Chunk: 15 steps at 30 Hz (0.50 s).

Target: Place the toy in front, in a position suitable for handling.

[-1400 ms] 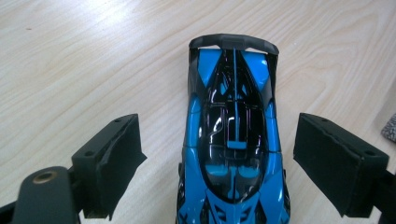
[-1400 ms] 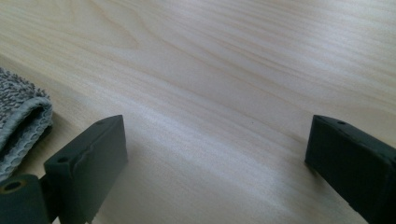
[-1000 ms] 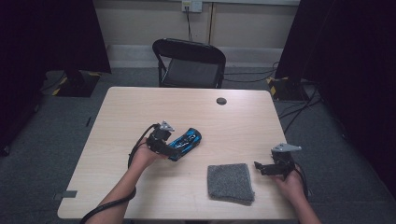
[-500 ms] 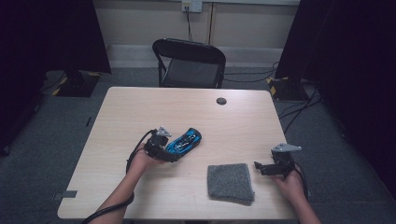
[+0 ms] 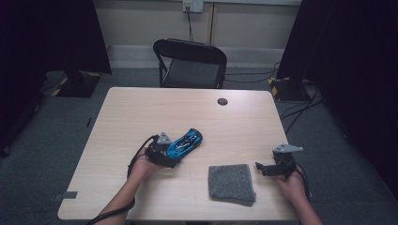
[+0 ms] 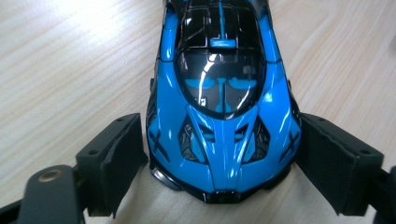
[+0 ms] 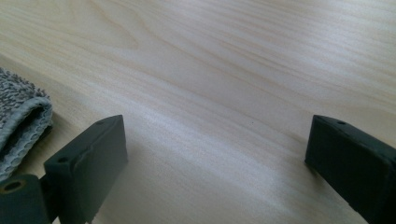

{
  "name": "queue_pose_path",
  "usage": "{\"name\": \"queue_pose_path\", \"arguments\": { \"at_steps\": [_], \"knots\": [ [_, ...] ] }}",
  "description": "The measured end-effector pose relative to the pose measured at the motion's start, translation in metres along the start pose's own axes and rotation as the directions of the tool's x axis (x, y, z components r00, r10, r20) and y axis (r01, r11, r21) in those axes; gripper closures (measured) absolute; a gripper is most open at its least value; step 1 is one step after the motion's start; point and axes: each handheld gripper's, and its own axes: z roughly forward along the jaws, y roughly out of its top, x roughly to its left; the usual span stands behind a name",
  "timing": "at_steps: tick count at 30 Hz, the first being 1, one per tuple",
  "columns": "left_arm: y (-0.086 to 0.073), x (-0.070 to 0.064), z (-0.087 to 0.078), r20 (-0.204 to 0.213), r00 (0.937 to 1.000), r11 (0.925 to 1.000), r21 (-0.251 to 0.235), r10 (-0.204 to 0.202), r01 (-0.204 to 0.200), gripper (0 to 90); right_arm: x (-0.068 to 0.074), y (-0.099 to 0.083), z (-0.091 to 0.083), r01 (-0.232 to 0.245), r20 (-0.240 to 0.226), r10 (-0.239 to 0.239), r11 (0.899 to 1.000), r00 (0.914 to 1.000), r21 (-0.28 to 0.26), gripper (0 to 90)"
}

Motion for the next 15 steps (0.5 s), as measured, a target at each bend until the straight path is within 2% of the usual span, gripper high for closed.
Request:
{"name": "queue_pose_path", "arguments": {
  "at_steps": [6,15],
  "knots": [
    [-0.0051,-0.0002,-0.0006,0.006,0.9999,0.9989,-0.046,0.009,-0.009,23.3,0.0001,0.0000,0.0000,-0.001,0.001,0.001,1.000,1.0000,0.000,4.8],
    [-0.0043,-0.0002,0.0002,0.007,0.9999,0.9988,-0.048,0.013,-0.013,23.4,0.0001,0.0000,0.0000,-0.001,0.001,0.001,1.000,1.0000,0.000,4.8]
  ]
}}
